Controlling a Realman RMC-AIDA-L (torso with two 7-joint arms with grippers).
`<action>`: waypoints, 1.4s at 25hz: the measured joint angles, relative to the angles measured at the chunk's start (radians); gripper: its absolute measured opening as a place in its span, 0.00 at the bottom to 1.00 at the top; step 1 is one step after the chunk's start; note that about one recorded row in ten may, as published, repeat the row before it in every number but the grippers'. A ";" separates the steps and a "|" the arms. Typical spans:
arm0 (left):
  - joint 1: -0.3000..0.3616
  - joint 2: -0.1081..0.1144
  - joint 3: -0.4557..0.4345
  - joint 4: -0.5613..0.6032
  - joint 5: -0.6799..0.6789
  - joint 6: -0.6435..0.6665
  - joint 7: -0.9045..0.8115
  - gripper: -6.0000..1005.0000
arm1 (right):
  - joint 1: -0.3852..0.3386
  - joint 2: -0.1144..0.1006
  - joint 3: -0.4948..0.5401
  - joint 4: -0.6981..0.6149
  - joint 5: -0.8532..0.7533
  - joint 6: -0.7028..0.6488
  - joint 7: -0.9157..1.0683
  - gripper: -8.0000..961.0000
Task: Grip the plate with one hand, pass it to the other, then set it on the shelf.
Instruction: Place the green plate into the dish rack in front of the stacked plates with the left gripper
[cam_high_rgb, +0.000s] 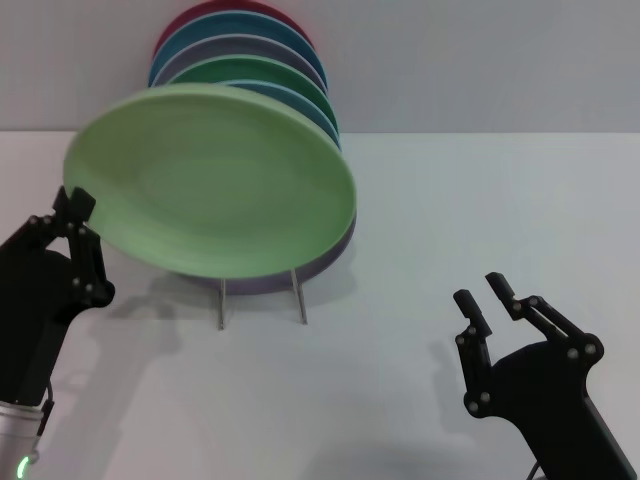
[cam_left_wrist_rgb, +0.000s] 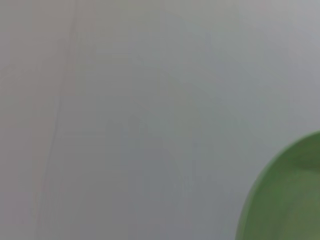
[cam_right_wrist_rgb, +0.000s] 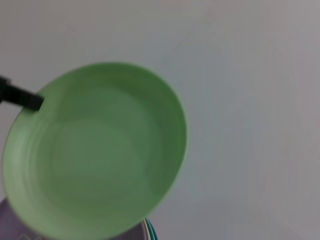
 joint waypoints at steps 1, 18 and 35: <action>-0.003 0.000 -0.002 -0.001 0.001 0.007 0.000 0.05 | 0.000 0.000 0.003 -0.003 0.000 0.004 0.002 0.25; -0.077 -0.007 -0.049 0.038 -0.003 -0.040 0.144 0.06 | -0.005 0.002 0.007 -0.028 0.015 0.023 0.007 0.25; -0.062 -0.006 -0.031 0.042 0.008 -0.084 0.325 0.08 | -0.007 0.002 0.018 -0.031 0.016 0.021 0.007 0.25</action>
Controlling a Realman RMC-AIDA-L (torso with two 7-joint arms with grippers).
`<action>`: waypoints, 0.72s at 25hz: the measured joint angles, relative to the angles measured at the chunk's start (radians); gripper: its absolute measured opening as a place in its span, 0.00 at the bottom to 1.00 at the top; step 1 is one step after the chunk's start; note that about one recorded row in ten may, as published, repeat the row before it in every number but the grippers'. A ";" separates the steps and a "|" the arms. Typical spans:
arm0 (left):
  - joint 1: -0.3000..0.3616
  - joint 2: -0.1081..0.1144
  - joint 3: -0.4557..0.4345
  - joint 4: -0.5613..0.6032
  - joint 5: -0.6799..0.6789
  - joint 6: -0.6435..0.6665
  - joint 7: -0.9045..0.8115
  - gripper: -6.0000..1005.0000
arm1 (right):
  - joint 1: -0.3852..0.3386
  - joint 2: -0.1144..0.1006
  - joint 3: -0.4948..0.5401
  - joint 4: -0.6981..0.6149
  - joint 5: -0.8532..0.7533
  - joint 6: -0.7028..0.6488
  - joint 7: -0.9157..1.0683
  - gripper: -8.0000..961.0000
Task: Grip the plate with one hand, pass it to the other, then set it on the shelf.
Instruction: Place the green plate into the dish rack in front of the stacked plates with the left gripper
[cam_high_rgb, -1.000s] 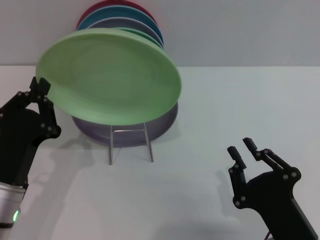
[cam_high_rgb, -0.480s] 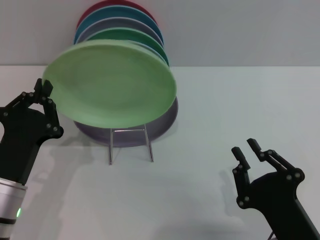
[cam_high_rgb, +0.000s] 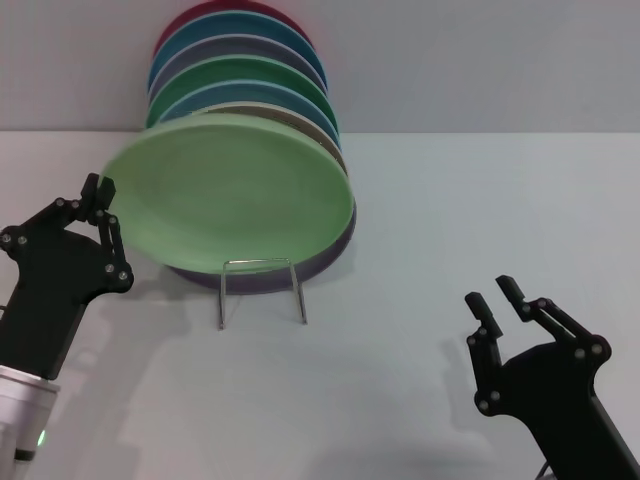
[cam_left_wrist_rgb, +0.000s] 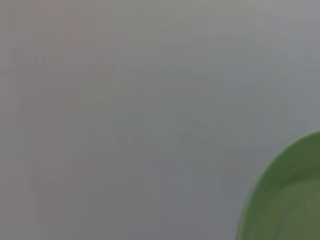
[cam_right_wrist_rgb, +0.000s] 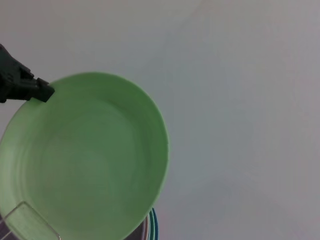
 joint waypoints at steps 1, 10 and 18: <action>0.000 0.000 0.006 0.000 0.000 0.000 0.019 0.08 | 0.001 0.000 0.000 0.000 0.000 0.000 0.000 0.25; 0.000 -0.001 0.022 0.013 0.001 -0.008 0.094 0.08 | 0.008 0.000 0.000 0.000 0.012 0.000 -0.006 0.25; -0.002 -0.001 0.019 0.024 -0.007 -0.042 0.122 0.09 | 0.012 0.001 0.000 0.000 0.012 0.001 -0.008 0.25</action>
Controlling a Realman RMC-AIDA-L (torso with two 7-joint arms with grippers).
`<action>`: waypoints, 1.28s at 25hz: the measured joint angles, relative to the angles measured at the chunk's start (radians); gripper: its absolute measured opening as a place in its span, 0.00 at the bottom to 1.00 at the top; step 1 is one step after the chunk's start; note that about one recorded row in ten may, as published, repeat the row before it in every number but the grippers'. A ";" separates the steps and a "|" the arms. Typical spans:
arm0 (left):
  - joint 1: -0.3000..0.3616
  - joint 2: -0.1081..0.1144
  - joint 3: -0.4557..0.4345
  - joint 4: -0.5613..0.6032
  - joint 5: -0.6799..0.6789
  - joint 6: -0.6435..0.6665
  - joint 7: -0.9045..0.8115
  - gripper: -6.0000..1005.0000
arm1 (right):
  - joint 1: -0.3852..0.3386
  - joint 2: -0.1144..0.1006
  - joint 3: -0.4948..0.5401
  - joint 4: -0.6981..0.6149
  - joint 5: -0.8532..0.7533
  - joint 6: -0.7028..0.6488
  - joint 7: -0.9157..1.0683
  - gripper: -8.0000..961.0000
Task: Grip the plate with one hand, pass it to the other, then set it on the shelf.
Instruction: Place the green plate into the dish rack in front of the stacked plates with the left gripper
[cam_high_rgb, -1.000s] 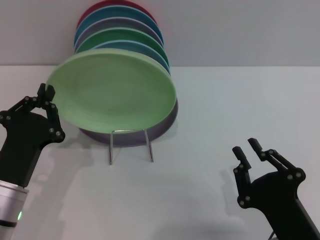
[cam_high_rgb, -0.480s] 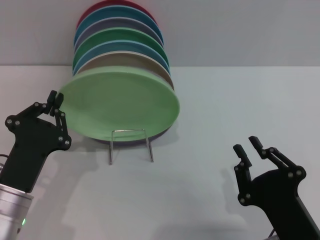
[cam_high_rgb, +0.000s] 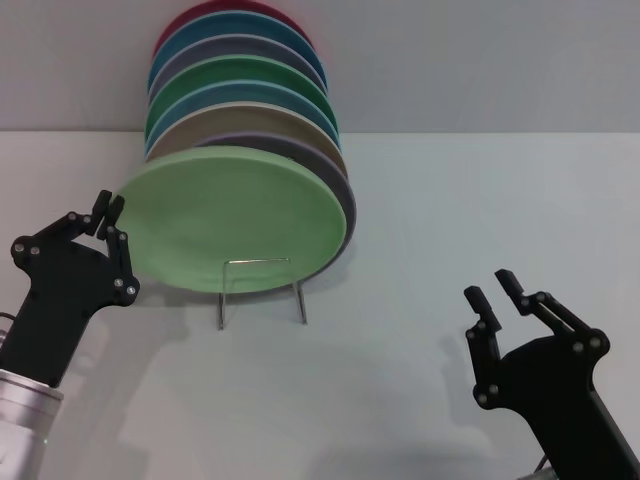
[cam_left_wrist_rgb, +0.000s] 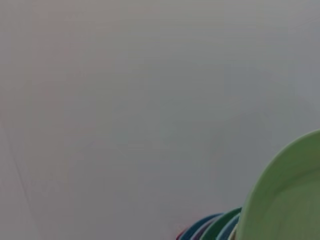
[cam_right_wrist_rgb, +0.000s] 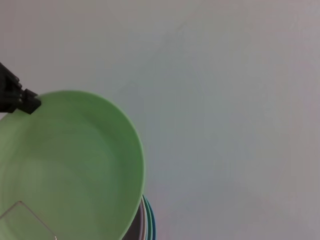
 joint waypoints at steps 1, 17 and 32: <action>0.000 0.000 -0.001 0.000 0.000 -0.009 0.002 0.09 | 0.001 0.000 0.000 0.000 0.000 0.000 0.000 0.25; -0.001 -0.002 0.007 0.000 0.007 -0.045 0.023 0.10 | 0.012 -0.001 0.012 -0.001 0.003 0.014 -0.001 0.25; -0.004 0.000 0.019 0.000 0.008 -0.056 0.024 0.12 | 0.021 -0.002 0.023 -0.002 0.003 0.028 -0.002 0.25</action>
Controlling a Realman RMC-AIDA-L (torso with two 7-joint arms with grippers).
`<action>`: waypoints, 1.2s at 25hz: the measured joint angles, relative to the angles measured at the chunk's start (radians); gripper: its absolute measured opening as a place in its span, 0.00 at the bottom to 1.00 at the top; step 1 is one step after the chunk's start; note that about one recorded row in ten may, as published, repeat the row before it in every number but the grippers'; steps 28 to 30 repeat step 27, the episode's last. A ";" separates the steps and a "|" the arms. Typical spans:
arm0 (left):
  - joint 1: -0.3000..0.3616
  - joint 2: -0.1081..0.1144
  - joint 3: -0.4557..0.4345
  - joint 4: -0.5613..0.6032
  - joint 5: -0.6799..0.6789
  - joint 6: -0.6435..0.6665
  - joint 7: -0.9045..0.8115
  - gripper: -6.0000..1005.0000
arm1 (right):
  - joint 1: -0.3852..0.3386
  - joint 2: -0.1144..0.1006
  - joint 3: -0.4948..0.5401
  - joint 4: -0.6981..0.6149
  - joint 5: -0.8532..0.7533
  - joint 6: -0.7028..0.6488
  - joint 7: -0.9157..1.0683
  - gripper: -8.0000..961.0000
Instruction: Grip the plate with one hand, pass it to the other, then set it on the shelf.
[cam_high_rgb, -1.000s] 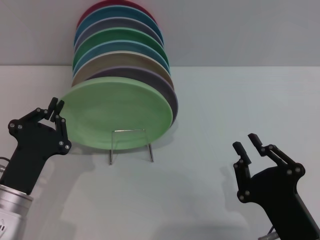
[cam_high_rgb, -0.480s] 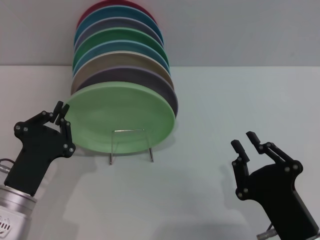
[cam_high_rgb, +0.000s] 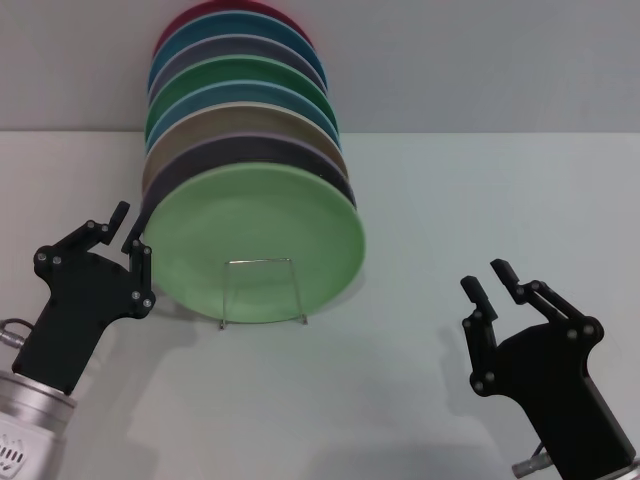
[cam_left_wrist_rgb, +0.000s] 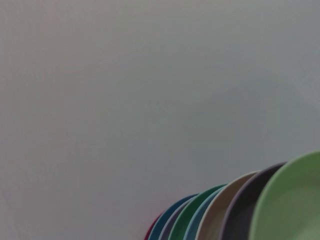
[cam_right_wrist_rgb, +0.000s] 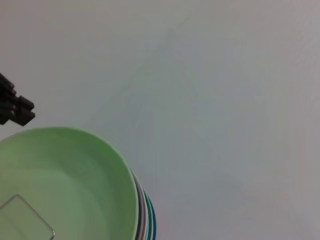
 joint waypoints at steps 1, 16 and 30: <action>0.002 0.000 0.000 -0.002 0.000 0.009 0.000 0.12 | 0.000 0.000 0.000 0.000 0.000 0.002 0.000 0.25; 0.071 0.006 -0.055 0.044 -0.010 0.279 -0.403 0.47 | 0.016 -0.003 0.184 -0.092 0.009 -0.028 0.319 0.25; 0.071 0.002 -0.116 0.083 -0.018 0.209 -0.571 0.66 | 0.099 -0.011 0.320 -0.334 0.009 -0.056 0.978 0.25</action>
